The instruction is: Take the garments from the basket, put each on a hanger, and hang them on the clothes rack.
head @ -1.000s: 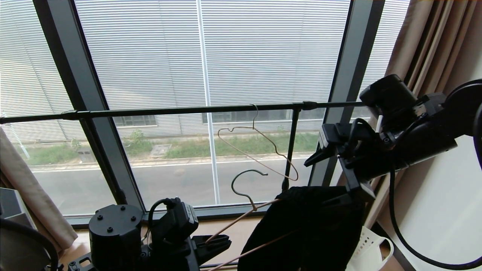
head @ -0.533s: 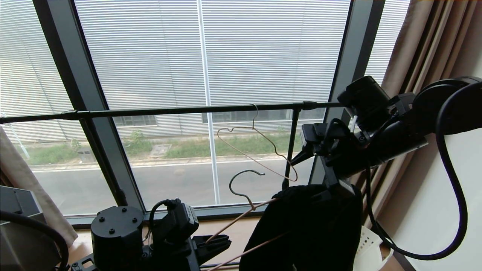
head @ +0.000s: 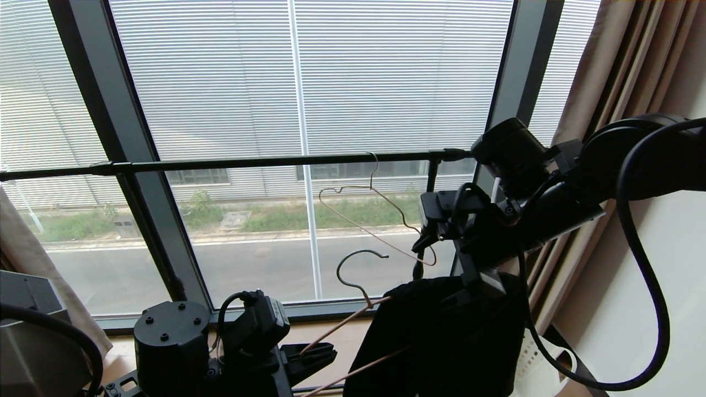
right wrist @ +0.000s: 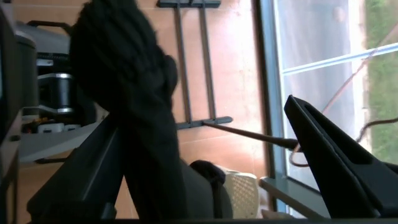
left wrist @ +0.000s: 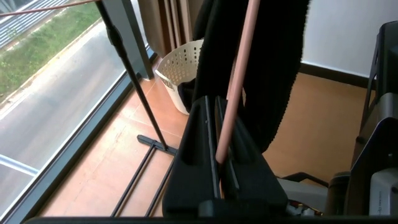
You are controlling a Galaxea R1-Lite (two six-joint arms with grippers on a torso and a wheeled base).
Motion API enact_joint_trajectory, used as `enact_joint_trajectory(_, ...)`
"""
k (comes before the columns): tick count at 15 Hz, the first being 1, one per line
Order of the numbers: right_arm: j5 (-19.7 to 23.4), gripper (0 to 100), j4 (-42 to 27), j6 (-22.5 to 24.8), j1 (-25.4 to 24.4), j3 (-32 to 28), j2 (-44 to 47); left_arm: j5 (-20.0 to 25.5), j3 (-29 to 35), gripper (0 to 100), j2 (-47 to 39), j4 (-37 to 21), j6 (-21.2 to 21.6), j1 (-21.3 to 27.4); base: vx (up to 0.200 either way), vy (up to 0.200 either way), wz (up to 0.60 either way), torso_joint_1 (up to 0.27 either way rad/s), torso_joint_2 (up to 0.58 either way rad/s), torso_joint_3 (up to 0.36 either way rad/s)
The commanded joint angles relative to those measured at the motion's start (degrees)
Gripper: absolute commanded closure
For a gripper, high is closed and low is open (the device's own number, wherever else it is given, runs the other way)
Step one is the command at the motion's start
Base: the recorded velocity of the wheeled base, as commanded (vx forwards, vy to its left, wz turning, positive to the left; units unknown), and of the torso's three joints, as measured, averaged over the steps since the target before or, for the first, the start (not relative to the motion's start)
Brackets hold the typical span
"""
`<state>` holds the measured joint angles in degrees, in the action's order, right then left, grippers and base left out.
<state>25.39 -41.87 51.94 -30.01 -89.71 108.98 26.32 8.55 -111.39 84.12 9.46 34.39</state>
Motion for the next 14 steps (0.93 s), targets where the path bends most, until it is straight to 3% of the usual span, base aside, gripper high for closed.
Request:
enact_joint_trajectory(1, 1.1, 0, -1.6, 0.3, 0.0, 0.2, -1.2, 0.0, 0.3, 100, -0.8, 0.3, 0.0, -0.3, 0.0, 0.0, 0.0, 0.0, 0.0, 0.0)
enact_joint_trajectory(3, 3.4, 0, -2.9, 0.3, 0.0, 0.2, -1.3, 0.0, 0.2, 100, -1.6, 1.9, -0.1, -0.3, 0.0, 0.0, 0.0, 0.0, 0.0, 0.0)
enact_joint_trajectory(12, 3.6, 0, -2.9, 0.2, -0.7, 0.6, -0.1, -0.1, 0.2, 100, -3.1, 4.7, -0.2, -0.6, 0.0, 0.0, 0.0, 0.0, 0.0, 0.0)
enact_joint_trajectory(13, 3.6, 100, -2.9, 0.2, -1.1, 0.8, -0.1, -0.2, 0.2, 100, -3.1, 4.7, -0.2, -0.6, 0.0, 0.0, 0.0, 0.0, 0.0, 0.0)
enact_joint_trajectory(14, 3.6, 100, -2.9, 0.1, -1.3, 0.9, -0.1, -0.2, 0.2, 100, -3.0, 4.7, -0.3, -0.6, 0.0, 0.0, 0.0, 0.0, 0.0, 0.0)
